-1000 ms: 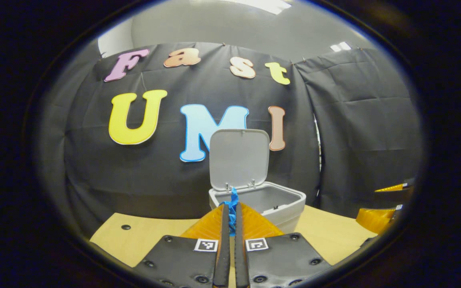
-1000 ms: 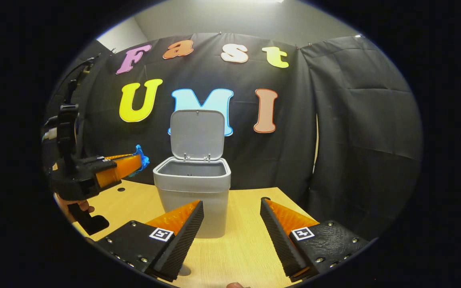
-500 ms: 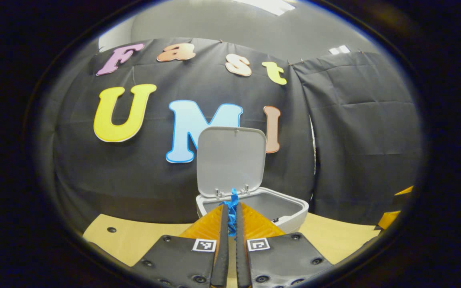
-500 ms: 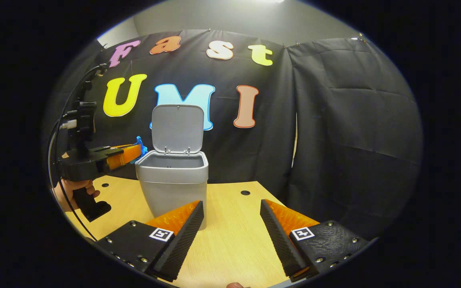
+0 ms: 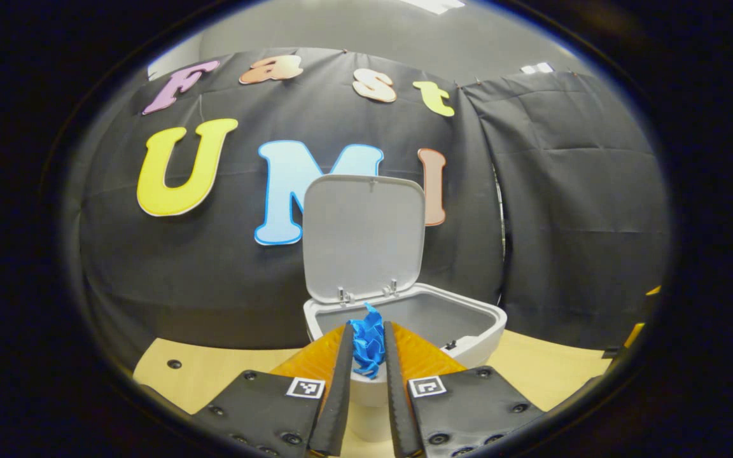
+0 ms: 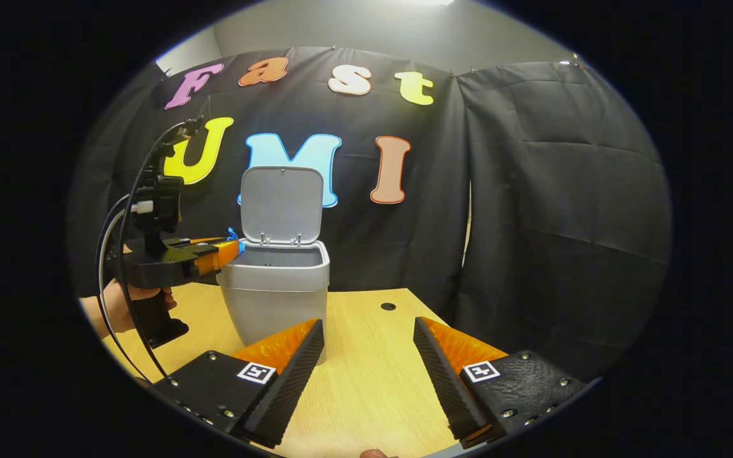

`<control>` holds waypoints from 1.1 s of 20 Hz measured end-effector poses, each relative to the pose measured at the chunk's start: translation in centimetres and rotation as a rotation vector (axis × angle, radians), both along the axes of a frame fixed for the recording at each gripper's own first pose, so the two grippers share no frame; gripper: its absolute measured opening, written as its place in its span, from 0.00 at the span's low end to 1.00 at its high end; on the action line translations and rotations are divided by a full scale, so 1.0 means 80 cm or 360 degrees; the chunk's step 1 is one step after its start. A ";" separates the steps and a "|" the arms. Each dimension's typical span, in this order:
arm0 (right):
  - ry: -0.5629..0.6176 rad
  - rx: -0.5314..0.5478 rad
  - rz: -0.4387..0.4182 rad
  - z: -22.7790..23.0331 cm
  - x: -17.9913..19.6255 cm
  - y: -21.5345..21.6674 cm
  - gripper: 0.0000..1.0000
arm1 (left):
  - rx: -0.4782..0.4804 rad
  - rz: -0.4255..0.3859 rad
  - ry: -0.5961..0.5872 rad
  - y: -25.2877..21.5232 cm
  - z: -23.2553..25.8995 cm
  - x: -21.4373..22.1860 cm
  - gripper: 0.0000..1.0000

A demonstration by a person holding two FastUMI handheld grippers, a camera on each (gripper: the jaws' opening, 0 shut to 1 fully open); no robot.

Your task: Press the lid of the desktop garbage bin to open it, pick up the crumpled paper on the desktop and throw it into the bin, then pick up the pop can on the desktop and drop it into the bin, and finally close the garbage bin lid.

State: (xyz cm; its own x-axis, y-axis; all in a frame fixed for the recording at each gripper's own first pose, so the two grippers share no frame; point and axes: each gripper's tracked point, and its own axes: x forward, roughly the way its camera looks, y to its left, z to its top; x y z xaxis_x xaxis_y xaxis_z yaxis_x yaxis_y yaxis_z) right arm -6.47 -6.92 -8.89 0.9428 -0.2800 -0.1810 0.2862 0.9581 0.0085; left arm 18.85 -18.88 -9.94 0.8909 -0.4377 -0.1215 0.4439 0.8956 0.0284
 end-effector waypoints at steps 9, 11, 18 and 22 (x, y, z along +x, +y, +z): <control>0.0014 -0.0019 0.0054 -0.004 0.008 0.013 0.92 | -0.0045 -0.0004 0.0015 0.000 0.000 0.000 0.87; 0.0006 -0.0008 0.0082 -0.004 0.011 0.019 0.92 | -0.0059 0.0011 0.0017 0.005 0.002 -0.006 0.94; 0.0050 0.0054 0.0341 -0.020 0.024 0.073 0.92 | -0.0103 0.0132 -0.0031 0.055 0.024 -0.037 0.95; 0.0114 0.0086 0.0531 -0.036 0.026 0.116 0.92 | -0.0086 0.0177 -0.0065 0.079 0.036 -0.058 0.96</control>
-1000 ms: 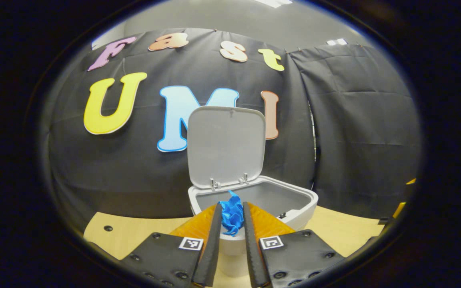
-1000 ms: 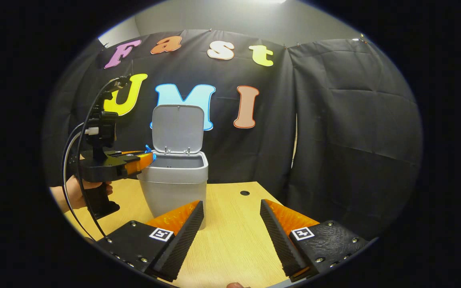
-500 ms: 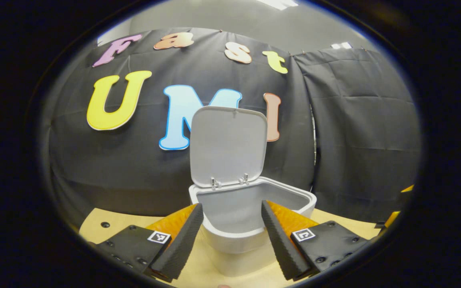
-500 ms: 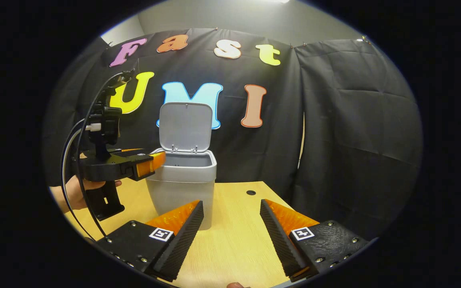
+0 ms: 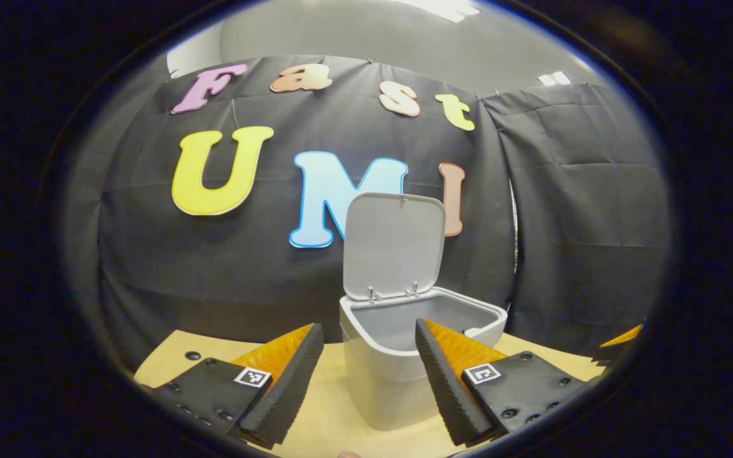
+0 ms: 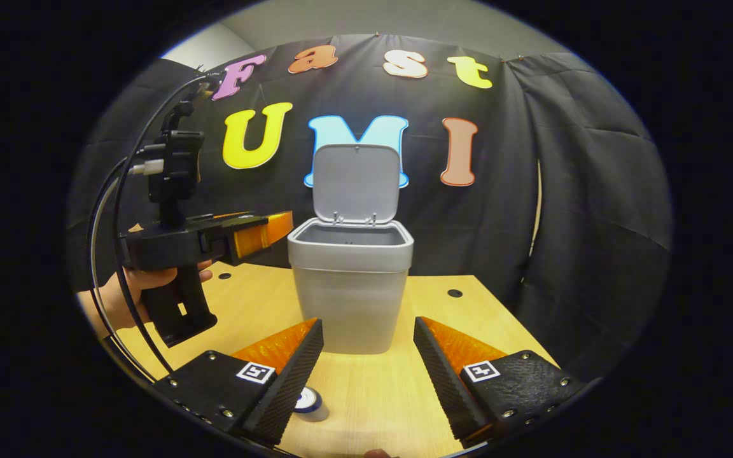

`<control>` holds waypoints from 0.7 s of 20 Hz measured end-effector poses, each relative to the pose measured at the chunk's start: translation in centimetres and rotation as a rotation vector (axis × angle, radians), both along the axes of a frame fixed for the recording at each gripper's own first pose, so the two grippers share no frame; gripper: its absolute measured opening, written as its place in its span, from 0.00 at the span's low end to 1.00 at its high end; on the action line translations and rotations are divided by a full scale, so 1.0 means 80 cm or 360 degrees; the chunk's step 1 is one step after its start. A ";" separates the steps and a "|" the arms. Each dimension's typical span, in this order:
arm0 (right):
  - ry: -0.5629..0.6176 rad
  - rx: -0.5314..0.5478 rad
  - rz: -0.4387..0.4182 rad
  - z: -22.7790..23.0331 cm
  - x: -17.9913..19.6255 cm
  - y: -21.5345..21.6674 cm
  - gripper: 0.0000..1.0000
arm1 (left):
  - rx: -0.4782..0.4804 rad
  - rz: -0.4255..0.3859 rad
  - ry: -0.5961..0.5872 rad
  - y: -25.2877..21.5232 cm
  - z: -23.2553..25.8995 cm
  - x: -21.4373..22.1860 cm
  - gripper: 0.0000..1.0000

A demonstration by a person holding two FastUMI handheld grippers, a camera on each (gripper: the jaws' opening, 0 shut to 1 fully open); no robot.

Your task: Press the lid of the desktop garbage bin to open it, pick up the crumpled paper on the desktop and throw it into the bin, then pick up the pop can on the desktop and drop it into the bin, and finally close the garbage bin lid.

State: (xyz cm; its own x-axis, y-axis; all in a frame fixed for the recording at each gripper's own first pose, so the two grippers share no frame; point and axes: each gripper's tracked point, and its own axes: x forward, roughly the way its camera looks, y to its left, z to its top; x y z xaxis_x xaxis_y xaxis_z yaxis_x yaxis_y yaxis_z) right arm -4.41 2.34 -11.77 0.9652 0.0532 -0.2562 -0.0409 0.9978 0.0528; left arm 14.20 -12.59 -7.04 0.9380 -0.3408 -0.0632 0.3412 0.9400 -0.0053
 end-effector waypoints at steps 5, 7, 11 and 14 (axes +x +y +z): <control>0.0124 0.0074 0.0182 -0.032 -0.001 0.040 0.92 | 0.0006 0.0068 -0.0048 0.028 0.018 -0.024 0.96; 0.0200 0.0087 0.0246 -0.049 -0.003 0.054 0.97 | 0.0002 0.0087 -0.0058 0.036 0.022 -0.030 0.96; 0.0341 0.0081 0.0348 -0.082 -0.006 0.075 0.97 | -0.0007 0.0116 -0.0046 0.049 0.021 -0.036 0.95; 0.0478 0.0070 0.0414 -0.112 -0.010 0.087 0.97 | -0.0015 0.0137 -0.0029 0.056 0.014 -0.042 0.95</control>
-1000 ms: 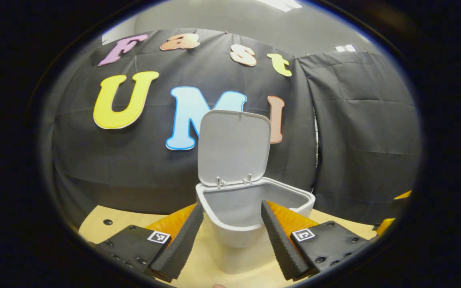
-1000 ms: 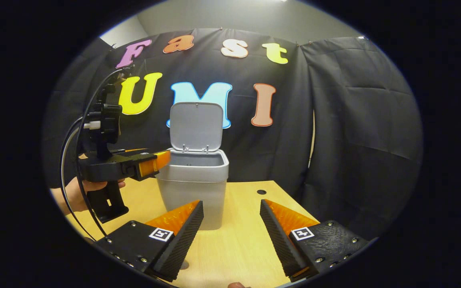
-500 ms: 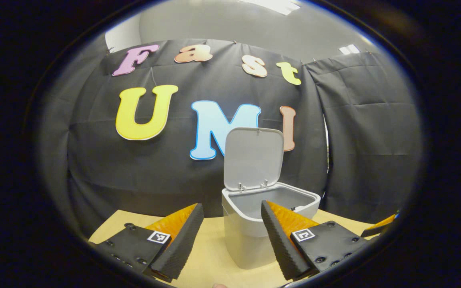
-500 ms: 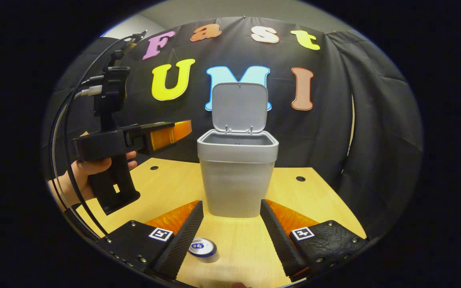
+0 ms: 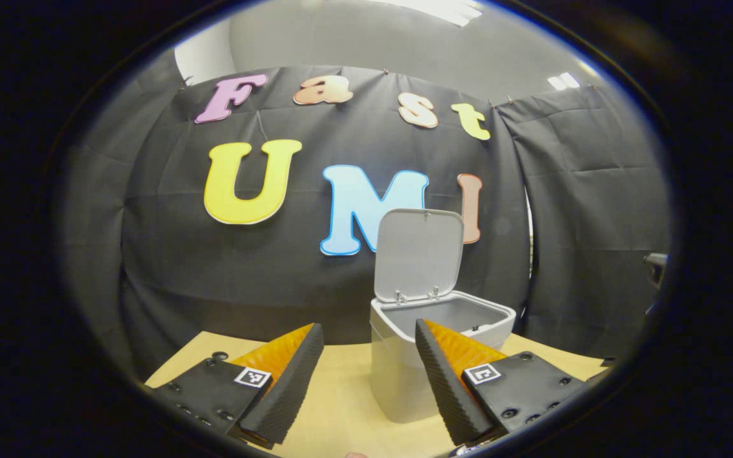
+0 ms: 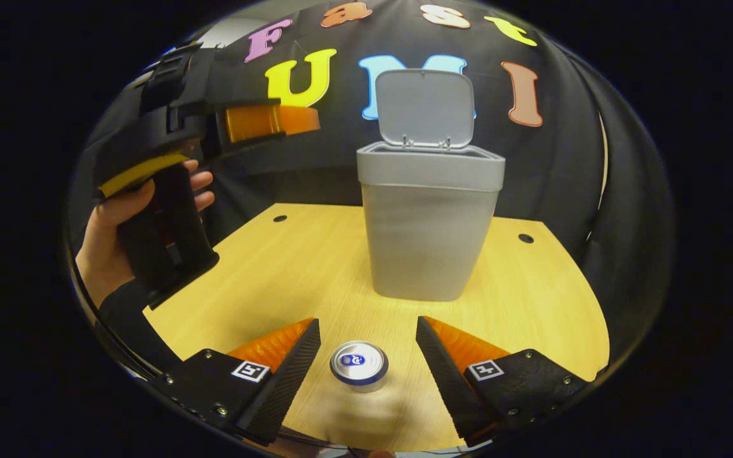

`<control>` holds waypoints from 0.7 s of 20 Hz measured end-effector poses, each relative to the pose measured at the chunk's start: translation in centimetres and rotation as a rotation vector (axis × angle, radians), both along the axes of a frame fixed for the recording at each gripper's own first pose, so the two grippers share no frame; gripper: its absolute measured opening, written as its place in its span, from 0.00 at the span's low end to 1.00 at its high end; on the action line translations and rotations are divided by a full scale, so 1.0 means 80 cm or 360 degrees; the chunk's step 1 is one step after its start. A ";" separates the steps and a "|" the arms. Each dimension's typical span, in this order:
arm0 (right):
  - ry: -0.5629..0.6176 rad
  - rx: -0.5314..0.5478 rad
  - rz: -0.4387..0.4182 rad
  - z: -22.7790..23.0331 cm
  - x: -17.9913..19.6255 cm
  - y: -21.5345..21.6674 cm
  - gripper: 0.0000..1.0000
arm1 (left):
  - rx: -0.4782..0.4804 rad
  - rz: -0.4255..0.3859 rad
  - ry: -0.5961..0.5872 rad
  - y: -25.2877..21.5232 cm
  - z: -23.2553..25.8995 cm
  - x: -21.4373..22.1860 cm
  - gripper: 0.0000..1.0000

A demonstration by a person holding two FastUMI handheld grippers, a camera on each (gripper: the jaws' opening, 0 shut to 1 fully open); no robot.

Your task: Press the lid of the desktop garbage bin to open it, pick up the crumpled paper on the desktop and throw it into the bin, then pick up the pop can on the desktop and drop it into the bin, and finally close the garbage bin lid.

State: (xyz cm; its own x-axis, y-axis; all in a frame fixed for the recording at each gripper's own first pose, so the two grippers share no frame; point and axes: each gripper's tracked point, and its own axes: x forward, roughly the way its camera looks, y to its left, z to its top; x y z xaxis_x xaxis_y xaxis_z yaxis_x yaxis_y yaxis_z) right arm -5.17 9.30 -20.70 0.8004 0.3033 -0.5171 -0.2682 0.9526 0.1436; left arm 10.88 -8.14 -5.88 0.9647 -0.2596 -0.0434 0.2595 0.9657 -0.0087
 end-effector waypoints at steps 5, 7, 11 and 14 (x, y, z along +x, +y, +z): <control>0.0145 -0.0027 0.0066 -0.036 0.003 0.007 0.98 | 0.0000 0.0028 0.0014 0.011 -0.007 -0.006 0.96; 0.0190 -0.0029 0.0088 -0.046 0.003 0.010 0.98 | -0.0006 0.0039 0.0034 0.016 -0.014 -0.008 0.95; 0.0254 -0.0061 0.0118 -0.062 0.004 0.017 0.97 | -0.0004 0.0059 0.0059 0.021 -0.022 -0.010 0.96; 0.0293 -0.0079 0.0124 -0.074 0.004 0.019 0.98 | 0.0005 0.0063 0.0053 0.023 -0.020 -0.013 0.96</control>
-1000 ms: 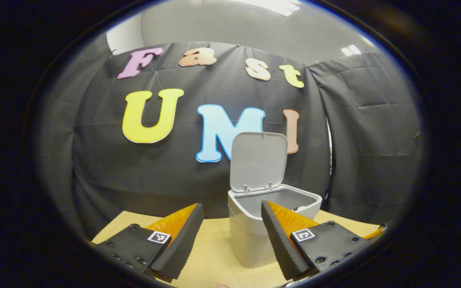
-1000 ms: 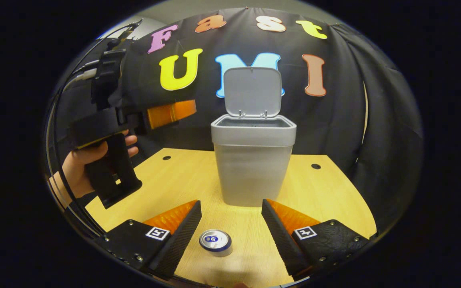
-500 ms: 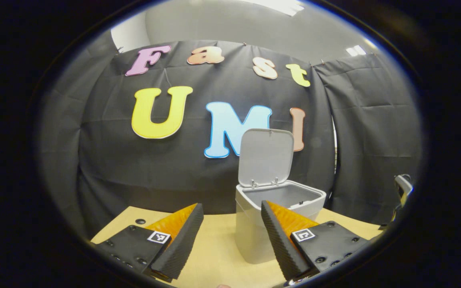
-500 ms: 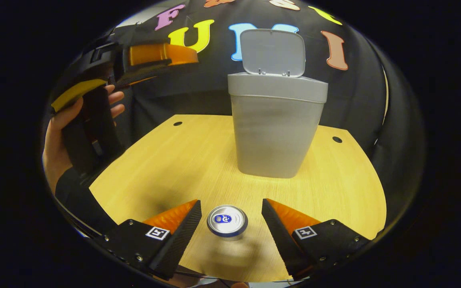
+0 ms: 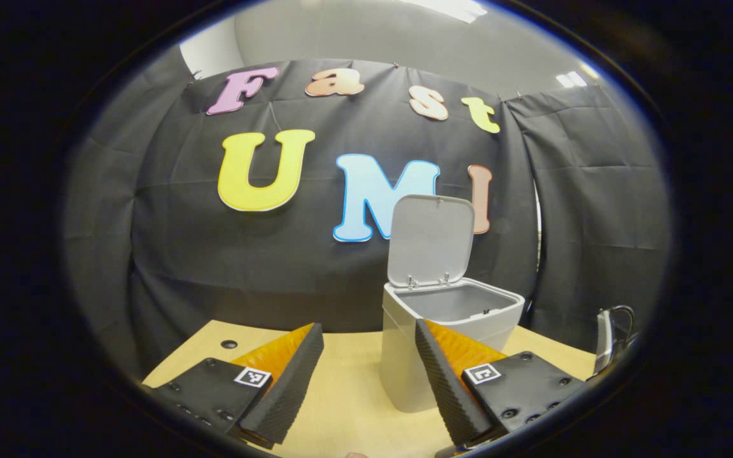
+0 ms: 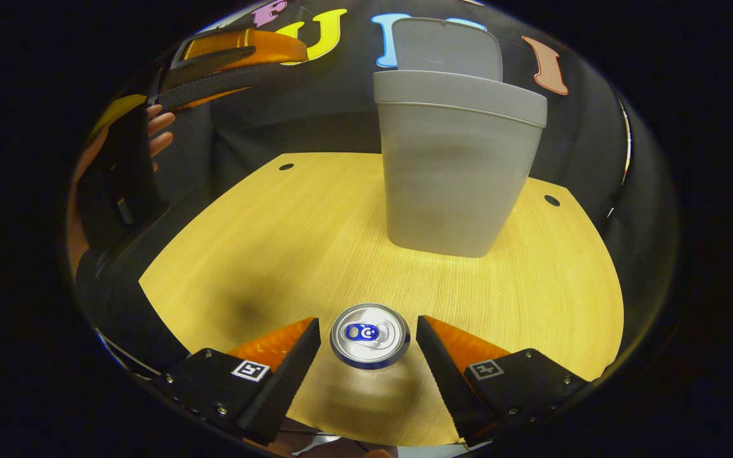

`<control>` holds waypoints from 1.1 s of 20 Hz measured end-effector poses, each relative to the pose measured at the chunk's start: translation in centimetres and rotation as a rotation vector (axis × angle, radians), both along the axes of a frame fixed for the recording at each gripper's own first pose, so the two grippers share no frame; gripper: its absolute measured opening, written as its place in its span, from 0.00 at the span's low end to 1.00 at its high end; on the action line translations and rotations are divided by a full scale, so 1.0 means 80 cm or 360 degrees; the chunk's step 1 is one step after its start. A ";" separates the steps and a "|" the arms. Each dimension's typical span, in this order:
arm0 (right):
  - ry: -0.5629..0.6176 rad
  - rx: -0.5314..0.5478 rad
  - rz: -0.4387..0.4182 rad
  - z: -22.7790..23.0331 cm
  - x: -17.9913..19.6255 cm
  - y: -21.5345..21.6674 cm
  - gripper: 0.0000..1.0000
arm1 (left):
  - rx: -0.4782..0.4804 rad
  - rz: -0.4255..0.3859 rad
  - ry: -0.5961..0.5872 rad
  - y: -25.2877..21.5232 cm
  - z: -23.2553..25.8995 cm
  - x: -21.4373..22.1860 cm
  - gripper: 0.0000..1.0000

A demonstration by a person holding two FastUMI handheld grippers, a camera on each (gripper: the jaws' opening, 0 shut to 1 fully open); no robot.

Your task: Press the lid of the desktop garbage bin to open it, pick up the crumpled paper on the desktop and throw it into the bin, then pick up the pop can on the desktop and drop it into the bin, and finally close the garbage bin lid.

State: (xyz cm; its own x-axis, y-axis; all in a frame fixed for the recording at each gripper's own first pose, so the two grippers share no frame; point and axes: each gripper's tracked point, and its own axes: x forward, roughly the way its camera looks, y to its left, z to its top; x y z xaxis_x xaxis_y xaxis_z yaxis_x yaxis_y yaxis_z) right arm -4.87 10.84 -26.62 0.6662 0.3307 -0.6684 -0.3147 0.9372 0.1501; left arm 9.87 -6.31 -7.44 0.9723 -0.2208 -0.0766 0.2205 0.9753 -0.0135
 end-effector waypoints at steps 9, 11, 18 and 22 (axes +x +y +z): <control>0.0077 -0.0015 0.0010 -0.014 -0.001 0.002 0.97 | 0.0012 0.0016 0.0021 0.007 -0.007 -0.002 0.96; 0.0077 -0.0020 0.0005 -0.015 -0.003 0.001 0.88 | 0.0012 0.0025 0.0028 0.010 -0.008 -0.001 0.96; 0.0050 -0.0013 0.0010 -0.005 -0.002 -0.002 0.85 | 0.0016 0.0033 0.0022 0.008 -0.007 -0.002 0.94; -0.0036 0.0017 -0.0008 0.020 0.003 -0.010 0.84 | 0.0004 0.0042 0.0027 0.007 -0.008 -0.002 0.96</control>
